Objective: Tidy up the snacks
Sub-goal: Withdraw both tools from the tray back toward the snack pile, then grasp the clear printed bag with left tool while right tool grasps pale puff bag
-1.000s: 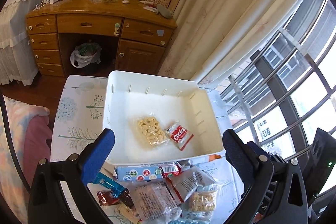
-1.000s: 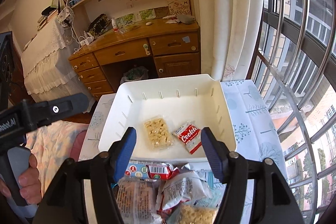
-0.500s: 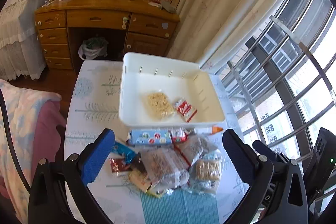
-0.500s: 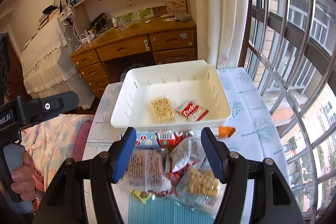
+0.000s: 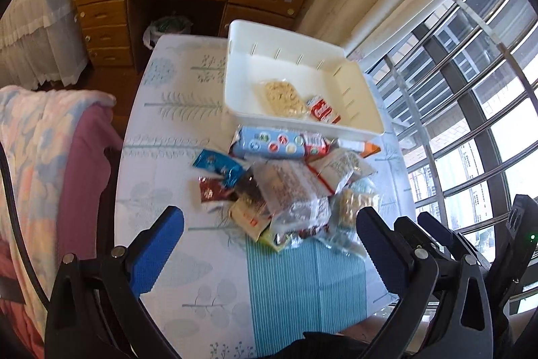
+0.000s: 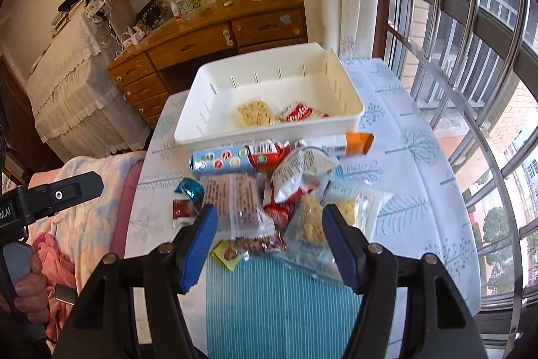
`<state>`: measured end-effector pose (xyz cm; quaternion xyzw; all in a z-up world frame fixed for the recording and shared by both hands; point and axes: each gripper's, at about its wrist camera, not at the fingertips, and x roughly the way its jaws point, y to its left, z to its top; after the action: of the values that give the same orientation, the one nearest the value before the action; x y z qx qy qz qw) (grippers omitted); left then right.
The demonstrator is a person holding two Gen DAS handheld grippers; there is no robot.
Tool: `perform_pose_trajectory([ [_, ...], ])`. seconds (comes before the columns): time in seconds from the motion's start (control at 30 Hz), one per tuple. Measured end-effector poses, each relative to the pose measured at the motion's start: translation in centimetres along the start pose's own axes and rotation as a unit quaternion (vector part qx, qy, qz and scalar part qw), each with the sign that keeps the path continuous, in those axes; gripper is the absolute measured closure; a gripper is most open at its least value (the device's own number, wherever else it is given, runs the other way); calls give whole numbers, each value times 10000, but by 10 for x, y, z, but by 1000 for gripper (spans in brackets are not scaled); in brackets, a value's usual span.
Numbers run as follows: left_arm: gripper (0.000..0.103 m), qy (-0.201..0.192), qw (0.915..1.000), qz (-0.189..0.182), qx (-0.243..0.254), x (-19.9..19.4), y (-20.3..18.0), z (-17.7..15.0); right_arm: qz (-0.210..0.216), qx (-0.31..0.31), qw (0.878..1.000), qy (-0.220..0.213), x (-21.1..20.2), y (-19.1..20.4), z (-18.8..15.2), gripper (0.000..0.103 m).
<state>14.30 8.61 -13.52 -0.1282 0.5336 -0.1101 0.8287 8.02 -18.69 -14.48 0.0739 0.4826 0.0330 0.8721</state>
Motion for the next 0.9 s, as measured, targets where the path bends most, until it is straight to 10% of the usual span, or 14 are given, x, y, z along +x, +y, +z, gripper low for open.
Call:
perform_pose_trajectory([
  [0.1,1,193,9997,48,-128,8,3,-5,37,21,9999,133,7,-5,-8,18],
  [0.9,1,1724,9776,766,-936,116,-39,0,114,-819,9829,1648,88,-53,-10,18],
])
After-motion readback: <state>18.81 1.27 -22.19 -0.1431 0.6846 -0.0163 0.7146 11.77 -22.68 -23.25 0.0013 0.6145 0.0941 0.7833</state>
